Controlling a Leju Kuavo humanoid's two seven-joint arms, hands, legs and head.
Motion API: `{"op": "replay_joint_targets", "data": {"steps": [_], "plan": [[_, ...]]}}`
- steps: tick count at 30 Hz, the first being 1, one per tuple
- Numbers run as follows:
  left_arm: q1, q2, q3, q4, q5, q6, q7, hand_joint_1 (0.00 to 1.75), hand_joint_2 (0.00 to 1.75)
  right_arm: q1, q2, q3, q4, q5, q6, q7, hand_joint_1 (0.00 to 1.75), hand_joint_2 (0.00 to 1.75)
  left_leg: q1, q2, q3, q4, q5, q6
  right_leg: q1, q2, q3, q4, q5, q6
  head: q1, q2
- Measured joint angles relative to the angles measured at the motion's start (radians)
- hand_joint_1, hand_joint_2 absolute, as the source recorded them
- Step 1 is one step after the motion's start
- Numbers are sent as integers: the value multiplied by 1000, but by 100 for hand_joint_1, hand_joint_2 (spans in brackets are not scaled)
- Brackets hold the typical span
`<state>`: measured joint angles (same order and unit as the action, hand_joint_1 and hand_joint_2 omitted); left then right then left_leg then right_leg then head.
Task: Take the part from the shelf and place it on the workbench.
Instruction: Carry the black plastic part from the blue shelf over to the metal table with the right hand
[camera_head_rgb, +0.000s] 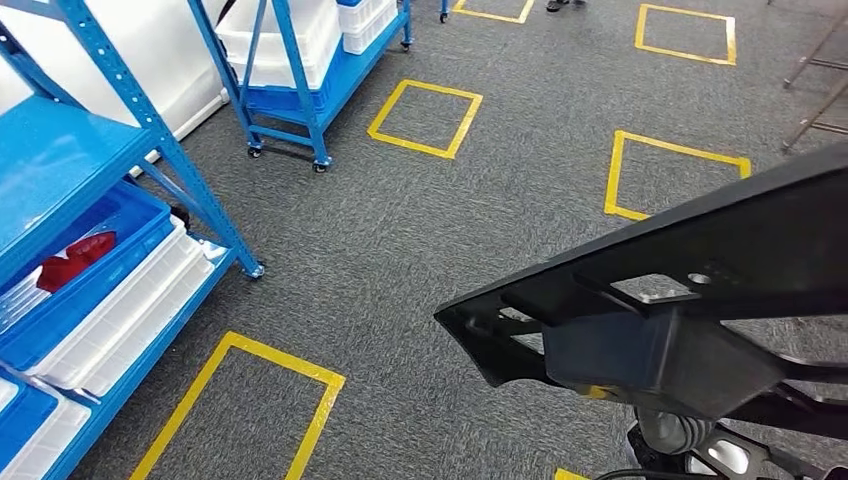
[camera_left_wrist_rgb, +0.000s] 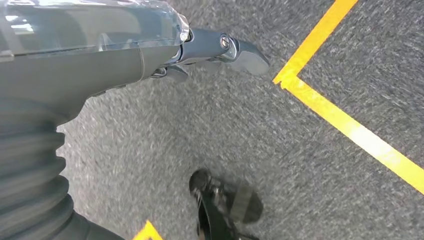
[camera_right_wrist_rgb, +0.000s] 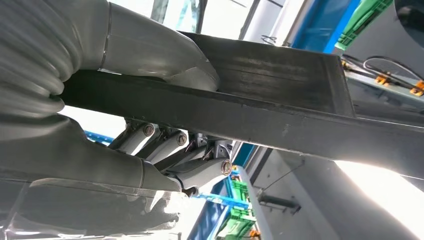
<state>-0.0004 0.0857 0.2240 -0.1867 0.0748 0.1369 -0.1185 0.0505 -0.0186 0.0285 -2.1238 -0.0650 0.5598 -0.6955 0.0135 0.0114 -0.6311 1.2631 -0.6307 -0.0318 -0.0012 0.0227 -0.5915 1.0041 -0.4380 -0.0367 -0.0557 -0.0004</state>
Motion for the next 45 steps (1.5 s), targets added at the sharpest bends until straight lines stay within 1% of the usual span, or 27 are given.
{"op": "replay_joint_targets", "data": {"steps": [1, 2, 3, 5, 7, 9, 11, 13, 15, 16, 17, 18, 20, 22, 24, 26, 29, 31, 32, 33, 34, 36, 38, 40, 42, 44, 45], "plan": [[2, 3, 3, 0, -1, 0, -1, 0, 175, 0, 1, 2, 5, -3, 5, 0, 175, 175, 0, -3, -13, 16, 7, 1, 1, 15, 0, 1, 0, 0, 0, 0], [4, 4, 6, 0, -3, 0, -1, 0, 175, 0, 4, 3, 8, -7, 11, 0, 175, 175, 0, -6, -6, -10, 36, 2, 2, 30, 1, 3, 0, 0, 0, 0], [6, 6, 8, 0, -6, 1, -2, 0, 175, 0, 8, 2, 11, -10, 16, 0, 175, 175, 0, -15, 18, -72, 77, 5, 2, 44, 2, 5, -1, 1, 0, 0], [8, 12, 9, 0, -15, 1, -3, 0, 175, 1, 17, -1, 13, -15, 25, 0, 175, 175, 1, -60, 71, -202, 136, 12, 2, 69, -1, 12, -3, 7, 0, 0], [9, 20, 9, 0, -20, 0, -3, 0, 175, 5, 25, -8, 13, -15, 28, 0, 175, 175, 0, -85, 91, -254, 148, 19, 0, 89, -8, 16, -2, 18, 0, 0], [6, 26, 9, 0, -25, -4, -3, 0, 175, 16, 31, -17, 12, -15, 29, 0, 175, 175, -1, -66, 94, -260, 152, 28, -3, 106, -12, 15, 2, 30, 0, 0], [5, 30, 9, 0, -35, -8, -2, 0, 175, 29, 38, -29, 8, -15, 29, 0, 175, 175, 1, -41, 99, -269, 159, 42, 0, 74, -28, 46, -19, 39, 0, 0], [8, 33, 9, 0, -46, -9, 1, 0, 175, 37, 48, -41, 4, -14, 30, 0, 175, 175, 0, -14, 99, -274, 160, 51, 1, 15, -81, 155, -81, 45, 0, 0], [11, 37, 9, 0, -54, -8, 4, 0, 175, 47, 60, -50, 3, -14, 33, 0, 175, 175, -3, 13, 99, -274, 158, 54, -4, -10, -142, 281, -132, 50, 0, 0], [11, 39, 9, 0, -56, -7, 4, 0, 175, 52, 66, -54, 2, -14, 35, 0, 175, 175, -4, 26, 99, -274, 157, 53, -7, -14, -152, 305, -134, 52, 0, 0], [10, 41, 9, 0, -58, -7, 5, 0, 175, 57, 72, -56, 1, -13, 37, 0, 175, 175, -4, 39, 100, -274, 156, 51, -10, -18, -143, 289, -118, 53, 0, 0], [8, 42, 8, 0, -59, -8, 5, 0, 175, 60, 78, -59, -1, -12, 39, 0, 175, 175, -4, 50, 102, -274, 154, 49, -11, -26, -110, 232, -88, 52, 0, 0], [4, 43, 8, 0, -61, -8, 4, 0, 175, 62, 85, -61, -8, -12, 42, 0, 175, 175, -7, 71, 110, -273, 148, 41, -6, -68, -28, 86, -36, 44, 0, 0], [3, 44, 8, 0, -62, -8, 4, 0, 175, 63, 91, -62, -15, -12, 45, 0, 175, 175, -10, 90, 116, -272, 142, 30, 3, -91, 11, 14, -23, 33, 0, 0], [-1, 45, 8, 0, -62, -9, 2, 0, 175, 65, 97, -64, -19, -12, 46, 0, 175, 175, -10, 107, 122, -273, 136, 19, 6, -69, 11, 8, -22, 23, 0, 0], [-5, 46, 8, 0, -63, -13, -6, 0, 175, 66, 104, -66, -23, -12, 49, 0, 175, 175, -6, 82, 119, -251, 116, 9, 2, -46, 14, 0, -17, 11, 0, 0], [-4, 51, 8, 0, -63, -21, -19, 0, 175, 63, 120, -67, -26, -12, 51, 0, 175, 175, -1, 9, 43, -82, 24, 1, -1, -16, 16, -5, -13, -1, 0, 0], [-4, 53, 8, 0, -65, -21, -16, 0, 175, 65, 128, -68, -27, -10, 50, 0, 175, 175, -1, -3, -11, 20, -3, -1, 0, 11, 17, -4, -13, -3, 0, 0], [-5, 53, 8, 0, -65, -21, -11, 0, 175, 65, 130, -69, -28, -8, 49, 0, 175, 175, 0, -4, -15, 20, 13, -1, 0, 26, 18, -2, -14, -2, 0, 0], [-6, 53, 8, 0, -66, -20, -5, 0, 175, 65, 132, -70, -30, -5, 46, 0, 175, 175, 1, -7, -1, -23, 49, -1, -1, 40, 19, -1, -14, -1, 0, 0], [-8, 53, 8, 0, -67, -19, 1, 0, 175, 65, 133, -70, -34, -1, 42, 0, 175, 175, 4, -22, 27, -94, 93, -1, -1, 53, 20, 2, -16, 2, 0, 0], [-10, 52, 8, 0, -66, -19, 10, 0, 175, 64, 134, -69, -43, 8, 29, 0, 175, 175, 9, -68, 77, -217, 144, 2, -1, 78, 16, 10, -19, 11, 0, 0], [-14, 50, 9, 0, -64, -21, 16, 0, 175, 64, 134, -61, -50, 21, 8, 0, 175, 175, 8, -86, 90, -253, 147, 10, -2, 102, 7, 14, -16, 23, 0, 0], [-20, 46, 10, 0, -61, -25, 19, 0, 175, 64, 129, -43, -56, 39, -26, 0, 175, 175, 7, -63, 92, -258, 152, 24, -6, 117, 0, 15, -13, 35, 0, 0], [-24, 39, 11, 0, -61, -31, 19, 0, 175, 61, 118, -19, -64, 54, -69, 0, 175, 175, 6, -37, 94, -265, 157, 39, -4, 77, -23, 58, -41, 43, 0, 0], [-23, 30, 11, 0, -64, -35, 21, 0, 175, 56, 101, 6, -68, 62, -111, 0, 175, 175, 2, -11, 94, -268, 158, 49, -2, 13, -81, 180, -105, 48, 0, 0], [-23, 24, 11, 0, -66, -37, 22, 0, 175, 55, 92, 18, -68, 64, -125, 0, 175, 175, -1, 2, 93, -268, 157, 51, -3, -3, -114, 248, -133, 50, 0, 0]]}}
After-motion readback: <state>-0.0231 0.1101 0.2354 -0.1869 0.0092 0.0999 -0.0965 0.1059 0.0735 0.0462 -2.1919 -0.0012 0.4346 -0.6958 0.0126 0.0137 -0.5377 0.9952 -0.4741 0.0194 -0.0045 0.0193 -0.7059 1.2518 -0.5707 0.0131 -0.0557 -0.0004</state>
